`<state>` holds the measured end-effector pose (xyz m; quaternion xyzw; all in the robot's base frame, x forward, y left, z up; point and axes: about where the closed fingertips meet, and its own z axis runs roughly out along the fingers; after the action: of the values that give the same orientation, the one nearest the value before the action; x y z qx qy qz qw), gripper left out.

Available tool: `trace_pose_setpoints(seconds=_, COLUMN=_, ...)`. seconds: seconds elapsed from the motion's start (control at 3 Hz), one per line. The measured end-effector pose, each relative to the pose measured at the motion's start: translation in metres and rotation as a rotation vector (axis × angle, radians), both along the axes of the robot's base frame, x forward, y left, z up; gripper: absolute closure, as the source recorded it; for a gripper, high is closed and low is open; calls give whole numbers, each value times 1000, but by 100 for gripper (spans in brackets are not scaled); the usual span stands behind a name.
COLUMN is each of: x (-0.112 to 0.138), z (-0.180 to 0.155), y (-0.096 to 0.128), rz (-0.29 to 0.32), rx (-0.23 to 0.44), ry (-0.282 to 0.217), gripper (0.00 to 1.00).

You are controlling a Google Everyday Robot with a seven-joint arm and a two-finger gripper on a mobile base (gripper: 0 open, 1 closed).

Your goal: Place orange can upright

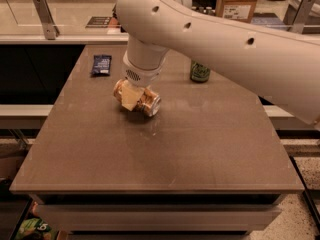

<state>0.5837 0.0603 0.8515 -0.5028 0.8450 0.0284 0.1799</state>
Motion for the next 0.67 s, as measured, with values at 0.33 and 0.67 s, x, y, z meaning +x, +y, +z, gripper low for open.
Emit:
trace_pose_setpoints(seconds=0.33, x=-3, z=11, y=-14, rz=-12, rx=47, ry=-58, gripper=100)
trace_pose_setpoints(seconds=0.67, x=-2, z=25, y=-28, rz=-18, rx=111, ry=-142, gripper=100)
